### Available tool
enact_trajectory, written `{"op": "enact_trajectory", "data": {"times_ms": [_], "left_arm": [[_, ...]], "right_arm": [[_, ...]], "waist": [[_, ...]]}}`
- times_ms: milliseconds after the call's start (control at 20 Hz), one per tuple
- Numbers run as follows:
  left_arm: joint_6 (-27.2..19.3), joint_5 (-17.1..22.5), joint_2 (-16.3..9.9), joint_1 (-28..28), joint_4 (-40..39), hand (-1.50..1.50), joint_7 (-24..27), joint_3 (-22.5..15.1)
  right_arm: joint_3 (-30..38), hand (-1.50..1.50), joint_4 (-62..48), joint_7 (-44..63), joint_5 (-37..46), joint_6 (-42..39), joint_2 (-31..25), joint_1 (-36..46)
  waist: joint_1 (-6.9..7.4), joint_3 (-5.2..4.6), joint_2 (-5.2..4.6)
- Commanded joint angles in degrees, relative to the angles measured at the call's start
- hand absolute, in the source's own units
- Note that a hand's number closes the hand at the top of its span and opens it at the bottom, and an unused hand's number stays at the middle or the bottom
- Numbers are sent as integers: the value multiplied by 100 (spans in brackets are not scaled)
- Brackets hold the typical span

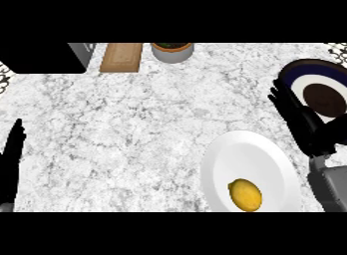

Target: Pick the lemon from the plate and place it in the plate

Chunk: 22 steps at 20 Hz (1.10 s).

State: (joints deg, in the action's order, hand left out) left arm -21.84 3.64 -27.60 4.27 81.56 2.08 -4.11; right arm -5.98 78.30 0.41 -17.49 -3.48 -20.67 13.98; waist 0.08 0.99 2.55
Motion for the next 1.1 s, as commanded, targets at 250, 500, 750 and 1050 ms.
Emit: {"op": "enact_trajectory", "data": {"times_ms": [250,500,750,1050], "left_arm": [[448,376,658,-394,157,0,-507,-588],[418,551,1036,-160,-2,0,-716,-742],[441,527,1056,-512,49,0,-862,-755],[229,328,1277,-727,107,0,-1224,-962]], "right_arm": [[-1808,150,1064,142,-1194,-3110,454,548],[-1388,150,2194,-1958,2114,-2091,-1004,1027],[-1345,-150,338,-2980,-18,-3206,-271,-496],[-1935,-150,205,-4737,1948,-3806,-1116,133]], "waist": [[219,-94,-269],[-216,-65,-189],[37,-57,-397],[92,-74,-290]]}}
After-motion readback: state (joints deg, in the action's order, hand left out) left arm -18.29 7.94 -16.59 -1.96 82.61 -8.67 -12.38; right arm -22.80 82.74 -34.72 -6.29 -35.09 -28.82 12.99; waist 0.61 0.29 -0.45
